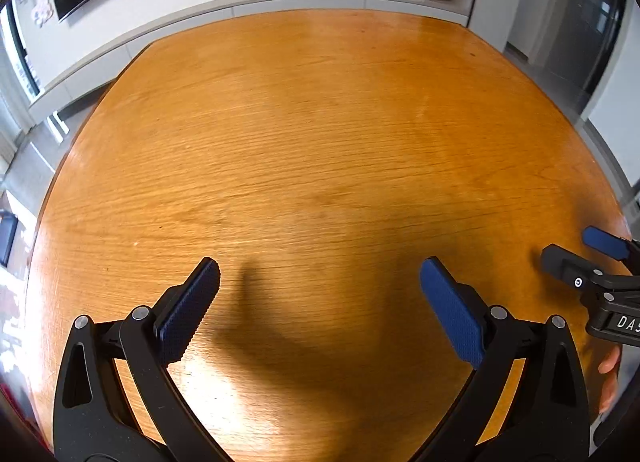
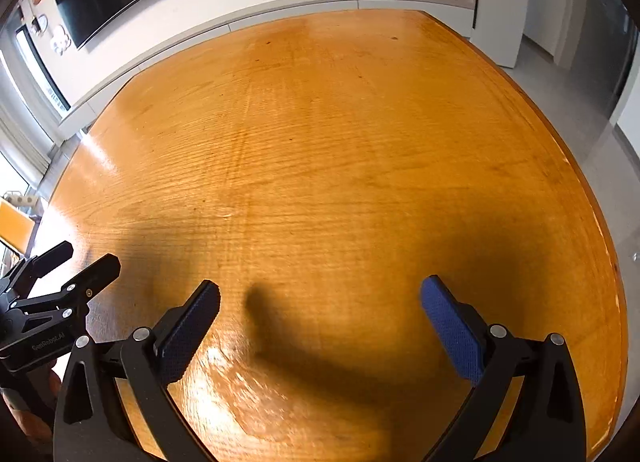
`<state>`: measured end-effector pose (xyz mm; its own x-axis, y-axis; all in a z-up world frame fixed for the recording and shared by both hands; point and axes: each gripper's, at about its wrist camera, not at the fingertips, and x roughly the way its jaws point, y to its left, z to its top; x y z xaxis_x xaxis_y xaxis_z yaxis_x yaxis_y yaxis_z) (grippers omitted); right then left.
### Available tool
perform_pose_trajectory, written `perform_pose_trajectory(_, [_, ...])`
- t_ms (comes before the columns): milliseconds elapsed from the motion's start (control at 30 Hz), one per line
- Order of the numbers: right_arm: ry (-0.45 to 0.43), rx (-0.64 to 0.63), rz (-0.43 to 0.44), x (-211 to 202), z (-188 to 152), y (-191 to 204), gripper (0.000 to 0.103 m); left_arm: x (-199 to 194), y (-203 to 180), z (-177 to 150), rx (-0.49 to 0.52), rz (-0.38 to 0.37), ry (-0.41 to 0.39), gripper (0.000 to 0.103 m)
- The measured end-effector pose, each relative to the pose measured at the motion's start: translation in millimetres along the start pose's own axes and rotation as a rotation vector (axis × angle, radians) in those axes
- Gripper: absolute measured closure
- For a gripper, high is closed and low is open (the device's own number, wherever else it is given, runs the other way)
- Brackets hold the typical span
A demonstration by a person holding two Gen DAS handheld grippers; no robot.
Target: Collect trash
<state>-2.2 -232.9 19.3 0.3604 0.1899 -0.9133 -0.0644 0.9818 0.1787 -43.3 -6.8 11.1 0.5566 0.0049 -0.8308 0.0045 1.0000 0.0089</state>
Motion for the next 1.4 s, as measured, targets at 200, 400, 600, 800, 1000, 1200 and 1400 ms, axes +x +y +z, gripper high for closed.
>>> perform_pose_trajectory(200, [-0.026,-0.039,-0.062,10,5,16,0.003,12,16,-4,-0.026,0.018,0.017,0.006])
perform_pose_trajectory(400, [-0.070,-0.047,-0.118,16,2,13,0.003,19,13,-2,-0.026,0.021,-0.017,0.006])
perform_pose_trajectory(600, [-0.087,-0.045,-0.119,20,3,11,0.003,17,14,-3,-0.031,0.026,-0.033,0.006])
perform_pose_trajectory(800, [-0.087,-0.045,-0.119,21,4,11,0.002,14,14,-8,-0.034,0.027,-0.036,0.006])
perform_pose_trajectory(1000, [-0.087,-0.045,-0.119,21,4,11,0.002,13,14,-8,-0.034,0.028,-0.036,0.006])
perform_pose_trajectory(1200, [-0.087,-0.045,-0.119,21,4,11,0.002,14,14,-9,-0.034,0.028,-0.036,0.006])
perform_pose_trajectory(1400, [-0.087,-0.045,-0.119,21,4,11,0.002,14,14,-8,-0.035,0.028,-0.036,0.006])
